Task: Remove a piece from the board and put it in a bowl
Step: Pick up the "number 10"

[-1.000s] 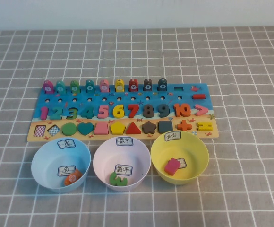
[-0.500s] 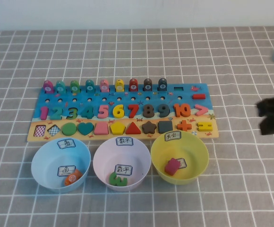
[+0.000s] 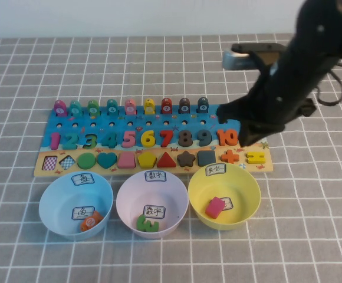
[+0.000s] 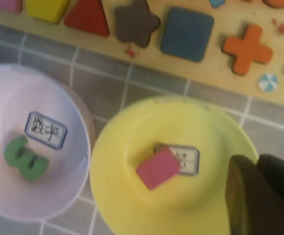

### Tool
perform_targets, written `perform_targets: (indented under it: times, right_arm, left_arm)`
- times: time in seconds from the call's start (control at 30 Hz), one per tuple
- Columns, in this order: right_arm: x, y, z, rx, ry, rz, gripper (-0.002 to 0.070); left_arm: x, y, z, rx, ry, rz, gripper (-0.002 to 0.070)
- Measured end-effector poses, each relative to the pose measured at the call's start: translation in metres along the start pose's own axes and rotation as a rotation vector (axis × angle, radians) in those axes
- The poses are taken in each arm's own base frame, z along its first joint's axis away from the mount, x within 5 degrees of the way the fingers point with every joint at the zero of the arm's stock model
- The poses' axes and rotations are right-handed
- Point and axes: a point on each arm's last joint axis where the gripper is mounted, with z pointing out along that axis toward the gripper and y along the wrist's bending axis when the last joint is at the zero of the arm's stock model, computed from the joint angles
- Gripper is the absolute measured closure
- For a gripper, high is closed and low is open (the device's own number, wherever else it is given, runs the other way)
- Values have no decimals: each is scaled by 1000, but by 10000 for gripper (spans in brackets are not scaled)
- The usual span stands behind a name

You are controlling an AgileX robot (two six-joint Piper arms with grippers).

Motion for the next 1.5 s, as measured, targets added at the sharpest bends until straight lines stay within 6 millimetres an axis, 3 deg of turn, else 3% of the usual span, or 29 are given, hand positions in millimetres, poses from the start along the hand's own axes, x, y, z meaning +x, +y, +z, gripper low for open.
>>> perform_targets:
  times: [0.27, 0.43, 0.53, 0.87, 1.3, 1.5]
  right_arm:
    - [-46, 7, 34, 0, 15, 1, 502]
    - [-65, 7, 53, 8, 0, 47, 361]
    - [-73, 4, 63, 39, -11, 77, 321]
    - [-81, -6, 98, 97, 18, 104, 305]
    - [-84, -19, 104, 127, 23, 121, 304]
    - [-83, -21, 116, 134, 47, 124, 304]
  left_arm:
    - [0, 0, 0, 0, 0, 0, 676]
    - [0, 0, 0, 0, 0, 0, 675]
    - [0, 0, 0, 0, 0, 0, 676]
    - [0, 0, 0, 0, 0, 0, 675]
    - [0, 0, 0, 0, 0, 0, 675]
    - [0, 0, 0, 0, 0, 0, 676]
